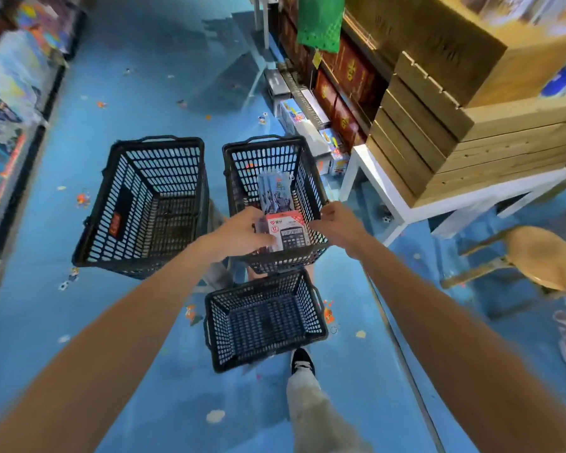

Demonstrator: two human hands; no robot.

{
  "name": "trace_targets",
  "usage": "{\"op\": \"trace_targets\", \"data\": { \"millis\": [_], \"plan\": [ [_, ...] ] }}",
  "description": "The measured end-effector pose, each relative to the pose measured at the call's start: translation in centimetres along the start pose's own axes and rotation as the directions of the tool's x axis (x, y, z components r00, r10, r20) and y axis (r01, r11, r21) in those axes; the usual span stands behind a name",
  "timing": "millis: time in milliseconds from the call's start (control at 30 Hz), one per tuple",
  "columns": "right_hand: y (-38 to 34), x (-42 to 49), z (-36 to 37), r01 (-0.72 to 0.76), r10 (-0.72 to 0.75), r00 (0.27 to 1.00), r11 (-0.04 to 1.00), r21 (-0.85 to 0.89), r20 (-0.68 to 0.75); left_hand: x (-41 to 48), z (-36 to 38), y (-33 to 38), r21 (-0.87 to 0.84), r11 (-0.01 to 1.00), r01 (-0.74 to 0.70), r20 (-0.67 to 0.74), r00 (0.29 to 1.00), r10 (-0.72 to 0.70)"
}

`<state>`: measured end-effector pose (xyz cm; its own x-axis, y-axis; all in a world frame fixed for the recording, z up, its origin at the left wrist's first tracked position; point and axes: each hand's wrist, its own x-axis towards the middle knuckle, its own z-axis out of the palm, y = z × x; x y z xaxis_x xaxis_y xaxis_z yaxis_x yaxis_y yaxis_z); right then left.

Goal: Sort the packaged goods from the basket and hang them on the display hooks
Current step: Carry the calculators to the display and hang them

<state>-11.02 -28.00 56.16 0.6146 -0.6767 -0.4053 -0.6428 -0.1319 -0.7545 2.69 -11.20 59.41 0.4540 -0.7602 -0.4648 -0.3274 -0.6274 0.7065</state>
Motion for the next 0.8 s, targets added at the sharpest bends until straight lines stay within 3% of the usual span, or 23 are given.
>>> {"op": "trace_targets", "data": {
  "millis": [200,333,500,700,800],
  "plan": [
    [2.2,12.0,0.5,-0.14,0.132,0.983,0.989,0.056,0.125,10.9,-0.1,-0.4,-0.176,0.979,0.105,0.032,0.994,-0.101],
    [4.4,18.9,2.7,-0.195,0.183,0.96,0.98,0.04,0.212,18.2,1.1,-4.0,-0.311,0.908,0.281,0.091,0.96,-0.266],
    [8.0,25.4,7.1,-0.284,0.248,0.921,0.955,0.081,0.301,25.7,4.0,-9.5,-0.412,0.816,0.407,0.178,0.914,-0.365],
    [12.0,30.0,10.9,-0.538,0.434,0.828,0.794,0.284,0.356,30.7,8.0,-14.8,-0.427,0.758,0.492,0.223,0.87,-0.439],
    [16.5,32.5,13.3,-0.587,0.45,0.795,0.741,0.327,0.407,31.7,9.0,-15.6,-0.455,0.741,0.493,0.231,0.87,-0.436]
  ]
}}
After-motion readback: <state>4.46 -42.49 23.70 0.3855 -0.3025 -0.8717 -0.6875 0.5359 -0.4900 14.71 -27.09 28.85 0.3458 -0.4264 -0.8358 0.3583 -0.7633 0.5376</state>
